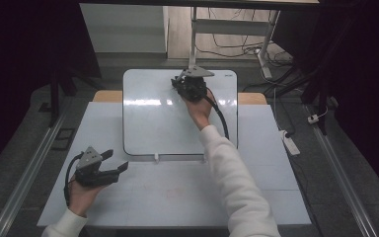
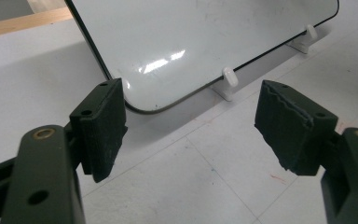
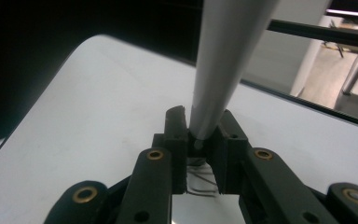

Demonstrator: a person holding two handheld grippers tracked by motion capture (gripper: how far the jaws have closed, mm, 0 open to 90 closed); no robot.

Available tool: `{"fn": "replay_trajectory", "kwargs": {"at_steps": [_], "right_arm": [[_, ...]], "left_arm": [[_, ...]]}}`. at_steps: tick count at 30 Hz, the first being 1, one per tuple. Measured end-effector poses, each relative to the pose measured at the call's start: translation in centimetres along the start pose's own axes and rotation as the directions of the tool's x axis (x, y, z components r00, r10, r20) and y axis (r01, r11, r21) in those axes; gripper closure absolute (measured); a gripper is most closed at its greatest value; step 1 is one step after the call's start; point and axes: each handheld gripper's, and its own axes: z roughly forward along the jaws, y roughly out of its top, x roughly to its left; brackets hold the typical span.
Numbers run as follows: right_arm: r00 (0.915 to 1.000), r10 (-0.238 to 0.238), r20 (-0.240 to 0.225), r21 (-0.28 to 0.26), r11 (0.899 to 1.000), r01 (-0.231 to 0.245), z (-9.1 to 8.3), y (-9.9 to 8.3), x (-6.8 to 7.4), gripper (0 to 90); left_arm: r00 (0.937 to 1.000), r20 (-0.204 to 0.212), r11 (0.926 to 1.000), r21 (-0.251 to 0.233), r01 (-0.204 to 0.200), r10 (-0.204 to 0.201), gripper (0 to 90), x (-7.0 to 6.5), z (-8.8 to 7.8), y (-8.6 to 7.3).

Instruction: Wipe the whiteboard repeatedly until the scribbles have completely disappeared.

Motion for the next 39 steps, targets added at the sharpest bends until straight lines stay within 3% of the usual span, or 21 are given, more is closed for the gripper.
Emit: {"fn": "replay_trajectory", "kwargs": {"at_steps": [2, 5, 7, 10, 11, 13, 14, 16, 17, 18, 19, 20, 23, 24, 25, 28, 30, 33, 35, 36, 39], "right_arm": [[0.9997, 0.025, 0.004, -0.017, 1.0, -0.025, -0.3, -0.3, -0.1, 77.7], [0.9975, -0.042, -0.057, 0.021, 0.999, 0.043, 0.0, -1.0, 1.6, 77.7], [0.9954, -0.077, -0.056, 0.022, 0.997, 0.079, -0.2, -1.0, 1.7, 77.7], [0.9997, -0.007, 0.024, -0.014, 1.0, 0.007, -0.9, -0.7, -0.5, 77.7], [0.999, 0.022, 0.039, -0.028, 0.999, -0.021, -1.2, -0.6, -1.2, 77.7], [0.9983, 0.036, 0.046, -0.042, 0.999, -0.034, -1.3, -0.7, -1.5, 77.7], [0.9987, 0.022, 0.045, -0.039, 0.999, -0.021, -1.2, -0.8, -1.0, 77.7], [0.9993, -0.013, -0.036, -0.016, 1.0, 0.012, -0.6, -1.1, 0.5, 77.7], [0.9971, -0.053, -0.055, 0.002, 0.999, 0.053, -0.3, -1.3, 1.3, 77.6], [0.994, -0.096, -0.052, 0.015, 0.995, 0.097, -0.2, -1.3, 1.9, 77.6], [0.9932, -0.106, -0.048, 0.019, 0.994, 0.107, -0.2, -1.2, 2.0, 77.7], [0.9954, -0.084, -0.046, 0.015, 0.996, 0.085, -0.4, -1.2, 1.5, 77.7], [0.9995, -0.001, 0.03, -0.013, 1.0, 0.001, -1.4, -1.1, -0.7, 77.7], [0.9993, 0.027, 0.027, -0.024, 0.999, -0.026, -1.6, -1.1, -1.1, 77.7], [0.9992, 0.032, 0.025, -0.031, 0.999, -0.032, -1.7, -1.3, -1.1, 77.7], [0.9988, -0.047, -0.013, 0.009, 0.999, 0.047, -1.4, -1.7, 0.6, 77.7], [0.9972, -0.072, -0.019, 0.019, 0.997, 0.073, -1.6, -1.7, 0.6, 77.7], [0.9987, 0.004, 0.051, -0.016, 1.0, -0.004, -2.3, -1.5, -1.3, 77.7], [0.9972, 0.057, 0.048, -0.037, 0.998, -0.056, -2.6, -1.6, -1.9, 77.7], [0.9979, 0.045, 0.047, -0.035, 0.998, -0.044, -2.6, -1.7, -1.6, 77.7], [0.9988, -0.049, 0.002, -0.001, 0.999, 0.049, -1.9, -1.9, 0.0, 77.7]], "left_arm": [[1.0, 0.001, 1.0, 0.001, 0.002, -0.002, 26.0, 0.1, 0.1, 0.0], [1.0, 0.002, 1.0, 0.005, 0.0, 0.0, 26.0, 0.1, 0.2, 0.0], [1.0, 0.0, 1.0, 0.005, -0.001, 0.001, 25.9, 0.0, 0.2, 0.0], [1.0, -0.002, 1.0, 0.002, 0.0, 0.0, 26.0, 0.0, 0.0, 0.0], [1.0, -0.003, 1.0, 0.002, 0.0, 0.0, 26.0, 0.0, 0.1, 0.0], [1.0, -0.001, 1.0, 0.006, 0.0, 0.0, 26.0, 0.1, 0.2, 0.0], [1.0, -0.002, 1.0, 0.007, 0.0, 0.0, 26.0, 0.1, 0.3, 0.0], [1.0, -0.002, 1.0, 0.008, 0.0, 0.001, 26.0, 0.1, 0.4, 0.0], [1.0, -0.001, 1.0, 0.009, 0.0, 0.0, 25.9, 0.1, 0.4, 0.0], [1.0, -0.001, 1.0, 0.009, 0.0, 0.0, 25.9, 0.1, 0.3, 0.0], [1.0, -0.003, 1.0, 0.007, -0.001, 0.001, 25.9, 0.0, 0.2, 0.0], [1.0, -0.002, 1.0, 0.006, -0.002, 0.002, 26.0, 0.1, 0.2, 0.0], [1.0, -0.004, 1.0, 0.002, -0.001, 0.001, 25.9, 0.1, 0.1, 0.0], [1.0, -0.004, 1.0, 0.003, -0.002, 0.002, 25.9, 0.1, 0.1, 0.0], [1.0, -0.004, 1.0, 0.005, -0.001, 0.001, 25.9, 0.2, 0.2, 0.0], [1.0, -0.003, 0.9999, 0.01, -0.004, 0.004, 25.9, 0.1, 0.3, 0.0], [1.0, -0.004, 0.9999, 0.008, -0.006, 0.006, 25.9, 0.1, 0.2, 0.0], [1.0, -0.008, 1.0, 0.003, -0.002, 0.002, 25.9, 0.1, 0.1, 0.0], [1.0, -0.007, 1.0, 0.005, 0.0, 0.0, 25.9, 0.1, 0.2, 0.0], [1.0, -0.007, 1.0, 0.006, 0.0, 0.0, 25.9, 0.1, 0.2, 0.0], [1.0, -0.006, 0.9999, 0.012, -0.003, 0.003, 25.9, 0.2, 0.4, 0.0]]}}
